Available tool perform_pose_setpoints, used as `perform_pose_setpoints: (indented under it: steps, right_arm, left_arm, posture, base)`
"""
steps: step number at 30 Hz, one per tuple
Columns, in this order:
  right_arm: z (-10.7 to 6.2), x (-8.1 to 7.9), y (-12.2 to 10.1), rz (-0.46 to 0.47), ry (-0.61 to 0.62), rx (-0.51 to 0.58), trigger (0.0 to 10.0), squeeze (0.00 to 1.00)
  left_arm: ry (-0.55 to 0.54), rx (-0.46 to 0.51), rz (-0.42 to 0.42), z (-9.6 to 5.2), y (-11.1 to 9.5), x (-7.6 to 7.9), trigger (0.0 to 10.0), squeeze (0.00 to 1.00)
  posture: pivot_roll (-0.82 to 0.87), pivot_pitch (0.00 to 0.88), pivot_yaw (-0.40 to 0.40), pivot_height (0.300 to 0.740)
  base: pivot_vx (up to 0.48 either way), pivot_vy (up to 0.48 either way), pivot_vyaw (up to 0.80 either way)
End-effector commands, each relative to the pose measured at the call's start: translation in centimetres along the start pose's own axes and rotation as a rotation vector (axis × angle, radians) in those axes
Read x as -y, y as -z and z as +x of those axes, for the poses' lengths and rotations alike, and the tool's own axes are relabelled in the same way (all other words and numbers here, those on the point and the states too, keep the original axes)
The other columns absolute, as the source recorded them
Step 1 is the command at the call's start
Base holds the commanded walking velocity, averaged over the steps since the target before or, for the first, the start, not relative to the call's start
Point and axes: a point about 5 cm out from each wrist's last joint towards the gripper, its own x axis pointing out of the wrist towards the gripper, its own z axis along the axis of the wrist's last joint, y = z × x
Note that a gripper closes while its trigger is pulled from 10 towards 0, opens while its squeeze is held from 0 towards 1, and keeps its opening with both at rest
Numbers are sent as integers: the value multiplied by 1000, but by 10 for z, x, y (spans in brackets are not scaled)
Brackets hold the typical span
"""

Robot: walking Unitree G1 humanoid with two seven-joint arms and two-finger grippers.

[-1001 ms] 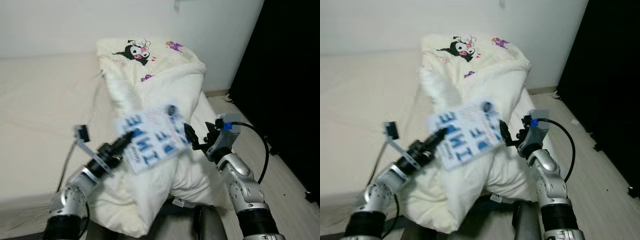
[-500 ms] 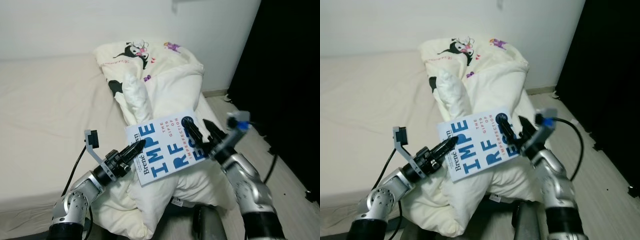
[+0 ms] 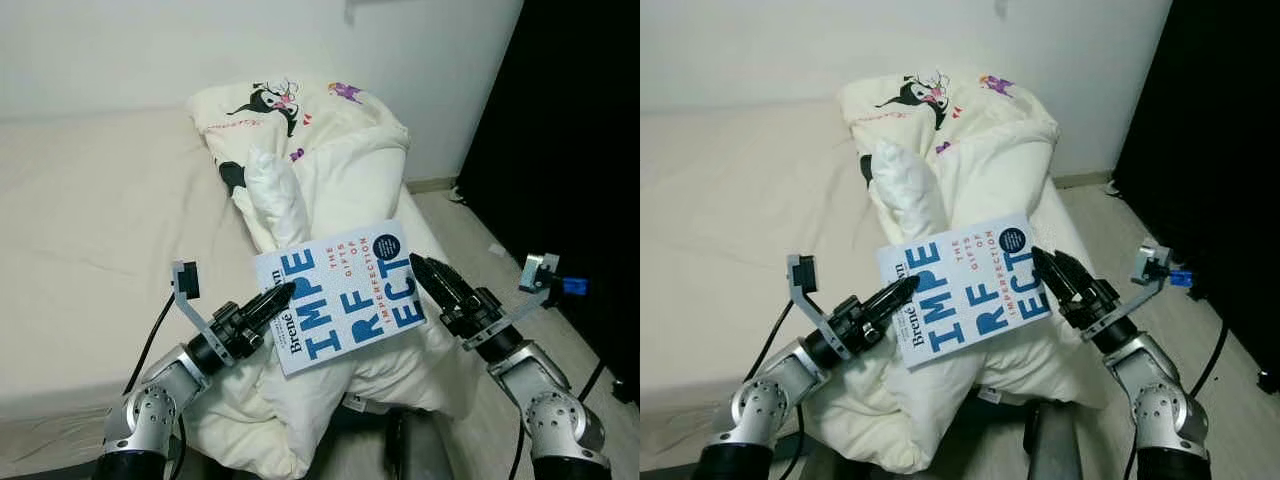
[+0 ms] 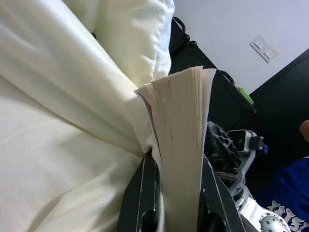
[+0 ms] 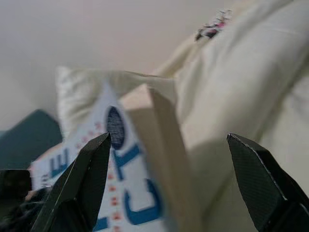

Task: Clean up the room

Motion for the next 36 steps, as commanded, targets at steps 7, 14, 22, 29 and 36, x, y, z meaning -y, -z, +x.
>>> perform_pose_setpoints:
  steps: [7,14,22,29,36]
  right_arm:
    - [5,0,12,44,8,-66,10000,0]
    - [8,-25,39,193,-230,-243,10000,0]
    - [9,-16,35,195,-197,-254,10000,0]
    - [6,-13,24,153,-178,-203,0,0]
    - [7,-14,18,122,-182,-178,0,0]
  left_arm:
    - [86,-18,-31,5,4,13,0,0]
    - [89,-30,-39,4,5,13,0,0]
    - [96,-30,-40,6,4,14,0,0]
    - [103,-30,-45,7,6,14,0,0]
    - [105,-31,-44,7,4,14,0,0]
  posture:
    - [-19,141,5,417]
    - [-22,142,8,417]
    - [-24,140,3,417]
    - [-31,130,4,417]
    - [-31,130,6,417]
  base:
    - [0,0,0]
    - [0,0,0]
    - [0,0,0]
    - [0,0,0]
    - [0,0,0]
